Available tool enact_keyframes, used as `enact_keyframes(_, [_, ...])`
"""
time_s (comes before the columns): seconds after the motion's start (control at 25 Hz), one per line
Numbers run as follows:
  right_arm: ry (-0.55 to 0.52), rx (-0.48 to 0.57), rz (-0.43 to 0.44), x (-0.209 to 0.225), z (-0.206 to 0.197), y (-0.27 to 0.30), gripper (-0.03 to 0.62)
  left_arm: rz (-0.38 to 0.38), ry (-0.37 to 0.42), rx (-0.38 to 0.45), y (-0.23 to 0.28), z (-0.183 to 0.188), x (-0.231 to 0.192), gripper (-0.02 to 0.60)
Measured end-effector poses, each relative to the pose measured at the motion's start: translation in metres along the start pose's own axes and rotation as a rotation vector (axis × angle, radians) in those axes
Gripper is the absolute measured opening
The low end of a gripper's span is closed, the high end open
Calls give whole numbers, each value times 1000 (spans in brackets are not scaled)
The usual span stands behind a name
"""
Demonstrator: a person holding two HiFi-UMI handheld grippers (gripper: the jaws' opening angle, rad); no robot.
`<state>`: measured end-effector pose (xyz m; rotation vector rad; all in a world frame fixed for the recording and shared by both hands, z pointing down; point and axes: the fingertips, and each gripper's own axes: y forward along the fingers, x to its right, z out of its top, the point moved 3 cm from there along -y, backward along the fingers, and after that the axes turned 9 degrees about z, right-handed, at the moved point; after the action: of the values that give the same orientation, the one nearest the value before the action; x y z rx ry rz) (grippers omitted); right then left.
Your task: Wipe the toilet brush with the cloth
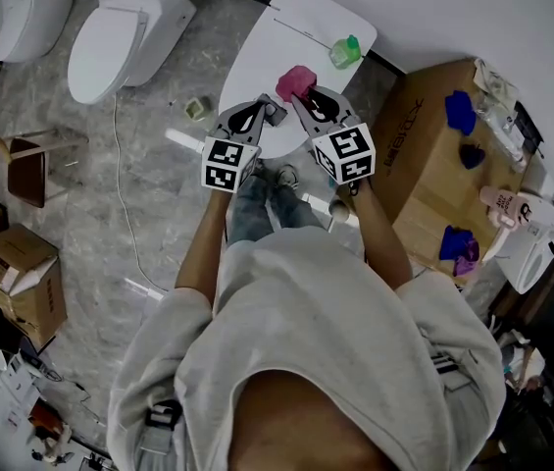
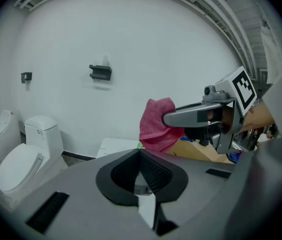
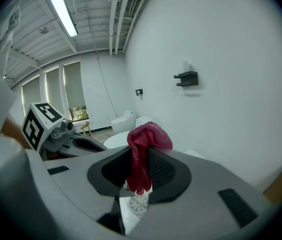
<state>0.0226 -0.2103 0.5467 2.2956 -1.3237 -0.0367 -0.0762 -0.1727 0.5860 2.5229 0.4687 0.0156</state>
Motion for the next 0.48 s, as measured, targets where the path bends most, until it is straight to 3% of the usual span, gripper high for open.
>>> enact_keyframes(0.48, [89,-28,145,-6,-13,14,100,6,6,8,0,3,-2,18])
